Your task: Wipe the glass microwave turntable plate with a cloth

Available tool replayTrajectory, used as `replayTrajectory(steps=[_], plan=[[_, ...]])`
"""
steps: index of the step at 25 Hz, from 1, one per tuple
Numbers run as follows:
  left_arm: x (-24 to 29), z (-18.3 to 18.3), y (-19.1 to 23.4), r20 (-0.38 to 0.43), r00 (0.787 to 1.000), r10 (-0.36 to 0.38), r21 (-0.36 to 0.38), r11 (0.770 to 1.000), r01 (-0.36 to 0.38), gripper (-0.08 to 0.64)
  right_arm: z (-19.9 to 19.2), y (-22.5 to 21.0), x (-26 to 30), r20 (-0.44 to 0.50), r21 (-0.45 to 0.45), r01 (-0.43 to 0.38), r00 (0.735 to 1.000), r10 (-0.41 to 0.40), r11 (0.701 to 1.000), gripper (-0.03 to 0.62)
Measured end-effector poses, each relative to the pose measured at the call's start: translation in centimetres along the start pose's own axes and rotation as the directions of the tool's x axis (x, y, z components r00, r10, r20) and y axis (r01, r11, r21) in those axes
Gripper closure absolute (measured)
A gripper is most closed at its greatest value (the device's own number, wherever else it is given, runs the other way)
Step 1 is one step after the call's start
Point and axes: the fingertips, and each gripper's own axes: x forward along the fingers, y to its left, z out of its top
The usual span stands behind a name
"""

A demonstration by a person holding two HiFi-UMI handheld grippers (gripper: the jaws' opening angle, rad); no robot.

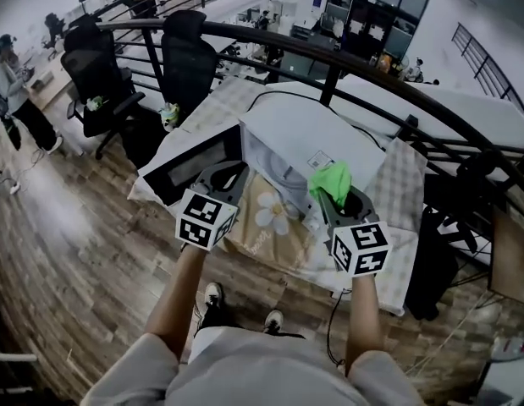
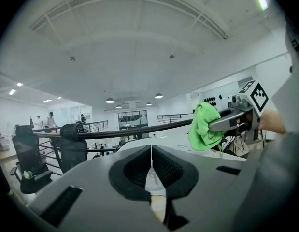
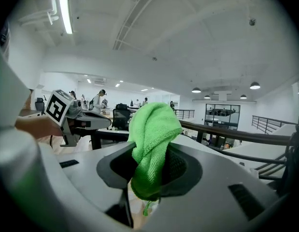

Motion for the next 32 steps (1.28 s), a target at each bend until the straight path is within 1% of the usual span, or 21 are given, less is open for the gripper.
replayTrajectory(steps=[5,10,12,16,19,22,25,28,32], plan=[[1.9,-3.3,4.0,-0.021,0.998,-0.066,-0.031,0.997,0.066,0.538,-2.6,2.7,5.1,-0.076,0.050,0.095,0.993,-0.091,0.994,0.463],[3.8,-7.7,8.1,-0.063,0.991,-0.116,-0.063,0.992,0.112,0.538,-6.5,4.2,10.8,-0.168,0.080,0.188,0.971,-0.173,0.979,0.463],[4.7,-9.4,9.2,-0.079,0.987,-0.141,-0.071,0.988,0.136,0.538,-8.4,4.6,13.4,-0.202,0.082,0.199,0.963,-0.180,0.977,0.463],[6.5,-12.0,9.9,-0.114,0.975,-0.190,-0.056,0.981,0.184,0.538,-11.9,5.3,18.8,-0.265,0.082,0.186,0.951,-0.158,0.979,0.463],[8.0,-13.5,10.2,-0.127,0.973,-0.193,-0.054,0.981,0.187,0.538,-14.5,4.9,23.2,-0.295,0.112,0.191,0.943,-0.151,0.975,0.462],[9.0,-15.1,10.4,-0.140,0.974,-0.179,-0.076,0.983,0.170,0.538,-16.6,3.6,27.0,-0.298,0.155,0.210,0.941,-0.157,0.965,0.459],[10.2,-16.6,10.7,-0.152,0.974,-0.166,-0.094,0.984,0.153,0.538,-18.2,1.5,30.5,-0.325,0.152,0.248,0.927,-0.189,0.957,0.457],[11.1,-18.0,10.5,-0.164,0.972,-0.170,-0.118,0.981,0.151,0.538,-19.7,-0.1,33.0,-0.351,0.140,0.273,0.913,-0.210,0.952,0.457],[11.2,-19.5,10.2,-0.186,0.968,-0.169,-0.129,0.981,0.146,0.538,-21.9,-0.7,34.7,-0.412,0.096,0.306,0.879,-0.242,0.947,0.454]])
